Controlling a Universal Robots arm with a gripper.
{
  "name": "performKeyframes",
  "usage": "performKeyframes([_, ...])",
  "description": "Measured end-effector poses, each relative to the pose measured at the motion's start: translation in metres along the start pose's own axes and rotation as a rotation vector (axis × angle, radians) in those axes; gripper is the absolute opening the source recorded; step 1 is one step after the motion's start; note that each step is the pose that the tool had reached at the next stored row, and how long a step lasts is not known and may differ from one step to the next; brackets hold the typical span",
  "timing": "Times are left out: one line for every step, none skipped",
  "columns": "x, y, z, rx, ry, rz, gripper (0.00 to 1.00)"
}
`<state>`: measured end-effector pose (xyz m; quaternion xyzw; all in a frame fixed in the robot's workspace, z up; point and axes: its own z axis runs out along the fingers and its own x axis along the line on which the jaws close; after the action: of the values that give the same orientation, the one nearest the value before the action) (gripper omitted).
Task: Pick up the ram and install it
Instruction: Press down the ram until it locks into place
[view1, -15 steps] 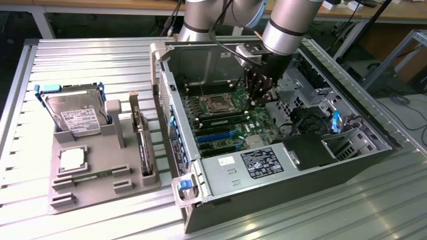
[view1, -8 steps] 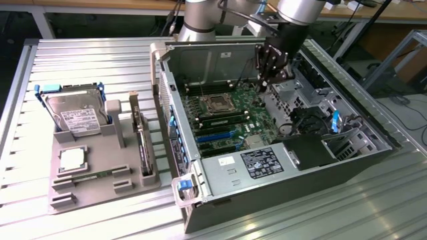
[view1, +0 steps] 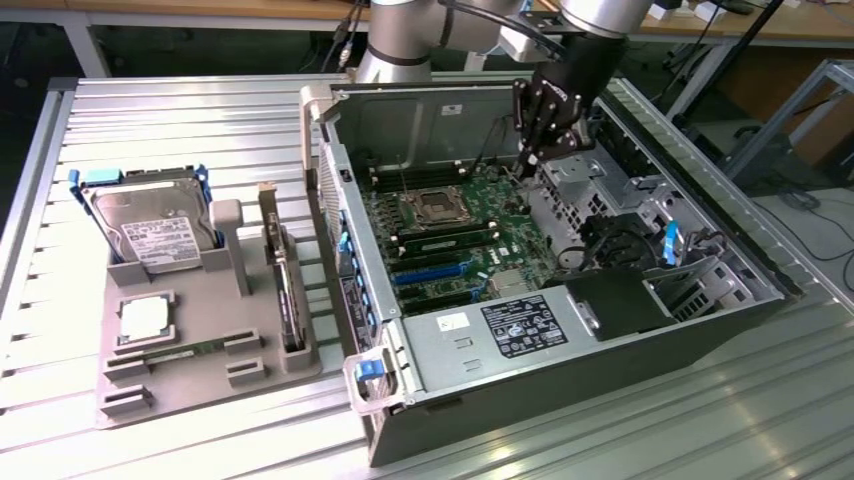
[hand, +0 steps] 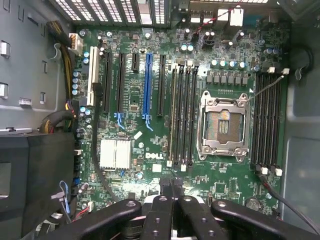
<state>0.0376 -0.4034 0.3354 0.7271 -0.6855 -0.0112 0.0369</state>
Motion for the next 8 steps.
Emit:
performKeyframes([0.0, 0.0, 0.0, 0.0, 0.0001, 0.0, 0.11])
performKeyframes([0.0, 0.0, 0.0, 0.0, 0.0001, 0.0, 0.11])
performKeyframes([0.0, 0.0, 0.0, 0.0, 0.0001, 0.0, 0.11])
performKeyframes([0.0, 0.0, -0.0001, 0.0, 0.0002, 0.0, 0.11])
performKeyframes([0.0, 0.0, 0.0, 0.0001, -0.0001, 0.0, 0.11])
performKeyframes([-0.0001, 0.0, -0.0001, -0.0005, 0.0023, 0.011, 0.11])
performKeyframes([-0.0001, 0.0001, 0.0002, -0.0014, 0.0005, 0.037, 0.11])
performKeyframes([-0.0002, 0.0, 0.0011, -0.0028, -0.0024, 0.076, 0.11])
